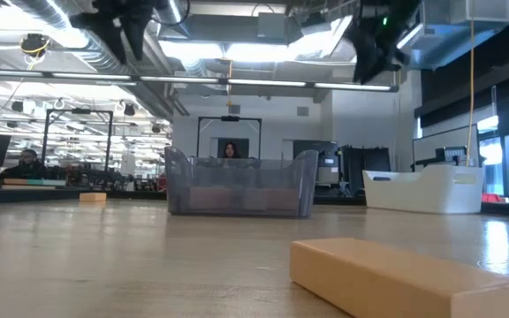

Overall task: Sort & place blocks by color
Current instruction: Put the top yellow block into the transparent bin

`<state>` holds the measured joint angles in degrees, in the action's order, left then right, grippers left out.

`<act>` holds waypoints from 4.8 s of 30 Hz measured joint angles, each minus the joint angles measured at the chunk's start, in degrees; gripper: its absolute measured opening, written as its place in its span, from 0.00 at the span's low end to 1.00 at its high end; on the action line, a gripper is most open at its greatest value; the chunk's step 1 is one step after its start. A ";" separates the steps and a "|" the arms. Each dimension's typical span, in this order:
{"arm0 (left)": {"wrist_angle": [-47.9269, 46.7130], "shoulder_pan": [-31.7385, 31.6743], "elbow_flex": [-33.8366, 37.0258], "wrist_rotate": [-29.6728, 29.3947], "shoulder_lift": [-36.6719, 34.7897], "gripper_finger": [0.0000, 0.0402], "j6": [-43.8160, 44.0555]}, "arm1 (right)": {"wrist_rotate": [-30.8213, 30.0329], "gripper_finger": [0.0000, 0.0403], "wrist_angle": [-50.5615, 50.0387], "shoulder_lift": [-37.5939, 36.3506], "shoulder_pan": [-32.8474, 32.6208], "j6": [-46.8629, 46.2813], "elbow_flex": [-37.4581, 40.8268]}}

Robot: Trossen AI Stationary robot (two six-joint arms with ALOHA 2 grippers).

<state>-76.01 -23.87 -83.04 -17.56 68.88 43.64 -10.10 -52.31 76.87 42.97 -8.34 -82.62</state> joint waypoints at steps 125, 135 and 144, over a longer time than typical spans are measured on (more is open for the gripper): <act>29.28 -25.22 39.38 9.26 6.83 0.28 -1.52 | 2.63 0.30 3.65 -5.67 -5.69 11.85 -6.63; 19.23 -11.79 39.31 14.68 -7.66 0.28 -1.98 | 2.63 0.30 3.65 -5.67 -5.69 12.05 -6.63; 14.51 2.24 39.27 17.15 -17.61 0.28 -1.84 | 2.63 0.30 3.65 -5.67 -5.69 13.56 -6.63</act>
<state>-61.51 -21.63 -43.77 -0.41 51.28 41.80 -7.46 -48.66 71.20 37.28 5.21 -89.25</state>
